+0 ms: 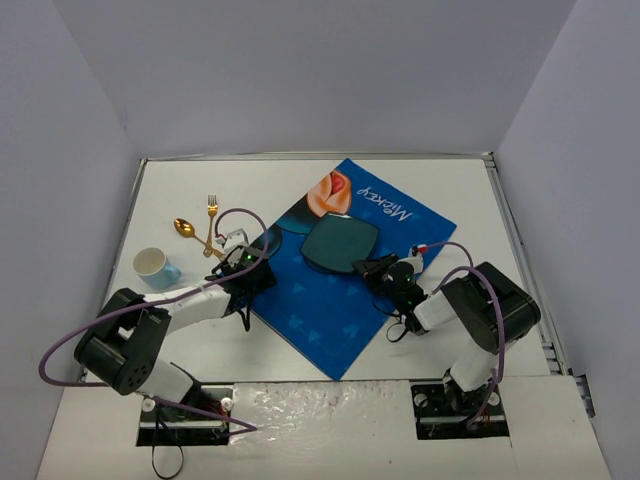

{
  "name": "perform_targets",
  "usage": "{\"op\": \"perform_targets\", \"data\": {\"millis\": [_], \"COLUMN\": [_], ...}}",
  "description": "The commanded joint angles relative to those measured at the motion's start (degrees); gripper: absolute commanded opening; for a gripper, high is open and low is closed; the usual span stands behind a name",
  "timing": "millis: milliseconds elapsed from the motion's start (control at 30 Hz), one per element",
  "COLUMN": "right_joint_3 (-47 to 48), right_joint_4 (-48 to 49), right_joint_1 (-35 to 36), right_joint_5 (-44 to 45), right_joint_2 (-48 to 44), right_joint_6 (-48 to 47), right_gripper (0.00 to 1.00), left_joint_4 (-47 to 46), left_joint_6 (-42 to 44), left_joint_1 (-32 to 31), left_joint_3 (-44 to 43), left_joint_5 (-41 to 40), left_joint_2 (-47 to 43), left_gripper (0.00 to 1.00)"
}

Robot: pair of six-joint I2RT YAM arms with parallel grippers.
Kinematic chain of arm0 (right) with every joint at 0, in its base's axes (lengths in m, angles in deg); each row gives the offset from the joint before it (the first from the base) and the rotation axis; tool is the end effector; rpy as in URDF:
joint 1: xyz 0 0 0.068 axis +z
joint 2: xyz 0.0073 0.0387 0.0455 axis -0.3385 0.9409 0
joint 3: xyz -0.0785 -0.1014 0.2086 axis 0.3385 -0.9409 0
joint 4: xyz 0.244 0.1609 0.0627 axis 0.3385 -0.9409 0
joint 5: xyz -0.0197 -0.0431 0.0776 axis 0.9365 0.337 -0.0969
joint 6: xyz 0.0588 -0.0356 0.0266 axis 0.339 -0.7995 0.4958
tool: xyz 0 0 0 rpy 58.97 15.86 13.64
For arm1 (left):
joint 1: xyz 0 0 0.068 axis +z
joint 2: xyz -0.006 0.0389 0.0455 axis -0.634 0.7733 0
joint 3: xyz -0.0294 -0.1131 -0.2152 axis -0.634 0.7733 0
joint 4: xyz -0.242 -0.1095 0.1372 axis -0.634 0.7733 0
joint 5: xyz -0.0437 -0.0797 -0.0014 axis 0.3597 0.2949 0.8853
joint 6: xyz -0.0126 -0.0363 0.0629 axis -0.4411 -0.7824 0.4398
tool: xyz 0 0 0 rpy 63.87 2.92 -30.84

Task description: Set the dinner table for one person

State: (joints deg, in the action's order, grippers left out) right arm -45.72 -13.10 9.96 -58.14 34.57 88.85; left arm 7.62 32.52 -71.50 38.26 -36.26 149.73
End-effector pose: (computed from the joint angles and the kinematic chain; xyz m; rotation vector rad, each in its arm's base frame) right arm 0.2553 0.1435 0.0561 0.7959 1.7518 1.2993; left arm 0.2846 -0.1575 0.0843 -0.5289 2.2571 -0.3997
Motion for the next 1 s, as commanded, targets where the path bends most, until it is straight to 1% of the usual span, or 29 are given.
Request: {"op": "perform_targets", "data": {"millis": [0, 33, 233, 267, 533, 633, 800, 967], "right_joint_3": [3.4, 3.7, 4.8, 5.0, 3.8, 3.5, 2.7, 1.1], "right_joint_4": [27.8, 26.3, 19.0, 18.2, 17.1, 16.5, 15.7, 13.0], "right_joint_1": [1.2, 1.5, 2.4, 2.4, 2.9, 3.2, 3.4, 3.3], "right_joint_5": [-0.9, -1.0, -1.4, -1.4, -1.4, -2.7, -2.8, -2.2], "right_joint_2": [-4.9, -5.3, -7.2, -7.4, -7.1, -6.5, -6.0, -6.6], "right_joint_6": [0.3, 0.3, -0.9, -0.9, -0.3, 0.0, -0.4, -2.0], "right_gripper": [0.14, 0.16, 0.17, 0.17, 0.21, 0.26, 0.30, 0.30], "left_joint_4": [1.5, 1.8, 4.7, 6.5, 8.7, 9.1, 9.0, 9.9], "left_joint_6": [-3.9, -4.0, -5.4, -5.6, -5.7, -5.7, -4.8, -3.7], "left_joint_1": [-1.1, -1.1, -1.2, -1.1, -1.1, -1.1, -1.1, -1.1], "left_joint_3": [0.8, 0.8, 0.9, 1.0, 1.8, 1.6, 1.2, 0.4], "left_joint_5": [2.2, 2.1, 1.5, 1.4, 1.1, 1.2, 0.5, -0.5], "left_joint_2": [1.0, 0.8, -1.6, -2.0, -3.8, -3.7, -3.3, -3.2], "left_gripper": [0.55, 0.55, 0.55, 0.55, 0.55, 0.55, 0.55, 0.55]}}
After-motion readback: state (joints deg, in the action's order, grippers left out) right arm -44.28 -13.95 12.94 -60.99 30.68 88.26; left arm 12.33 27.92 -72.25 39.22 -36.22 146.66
